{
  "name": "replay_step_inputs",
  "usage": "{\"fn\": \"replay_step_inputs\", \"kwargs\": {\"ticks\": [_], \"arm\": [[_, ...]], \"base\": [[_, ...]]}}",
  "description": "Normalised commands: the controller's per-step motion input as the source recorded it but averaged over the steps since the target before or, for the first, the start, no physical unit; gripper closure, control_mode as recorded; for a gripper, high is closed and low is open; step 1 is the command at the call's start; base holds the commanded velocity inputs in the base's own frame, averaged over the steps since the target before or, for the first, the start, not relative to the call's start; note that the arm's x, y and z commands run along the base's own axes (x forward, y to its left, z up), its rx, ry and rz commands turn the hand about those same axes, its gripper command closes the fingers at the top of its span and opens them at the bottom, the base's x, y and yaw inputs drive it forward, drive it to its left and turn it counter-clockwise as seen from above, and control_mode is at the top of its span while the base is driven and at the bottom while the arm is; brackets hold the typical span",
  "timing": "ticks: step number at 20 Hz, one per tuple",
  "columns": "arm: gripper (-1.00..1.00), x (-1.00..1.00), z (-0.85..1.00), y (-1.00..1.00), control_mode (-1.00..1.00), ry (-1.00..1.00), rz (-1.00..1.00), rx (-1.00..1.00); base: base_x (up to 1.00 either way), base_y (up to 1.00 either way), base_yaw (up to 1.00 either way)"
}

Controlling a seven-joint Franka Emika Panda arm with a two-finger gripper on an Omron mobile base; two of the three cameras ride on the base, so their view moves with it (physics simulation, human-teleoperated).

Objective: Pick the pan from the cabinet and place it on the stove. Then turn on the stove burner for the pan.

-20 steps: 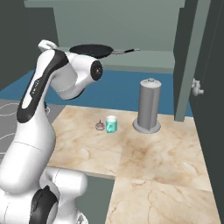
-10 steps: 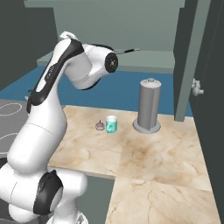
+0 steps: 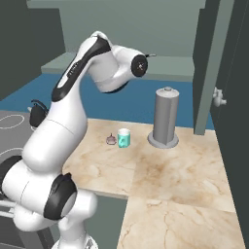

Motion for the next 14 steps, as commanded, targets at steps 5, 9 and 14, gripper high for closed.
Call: {"fn": "replay_step_inputs", "kwargs": {"ticks": [5,9,14], "arm": [[-1.00,0.59,0.00,-0.54,-1.00,0.06,-0.17,0.00],[-1.00,0.60,-0.06,-0.51,-1.00,0.08,-0.16,0.00],[-1.00,0.33,-0.15,-0.45,-1.00,0.09,-0.12,0.00]], "base": [[0.00,0.00,0.00],[0.00,0.00,0.00],[0.00,0.00,0.00]]}}
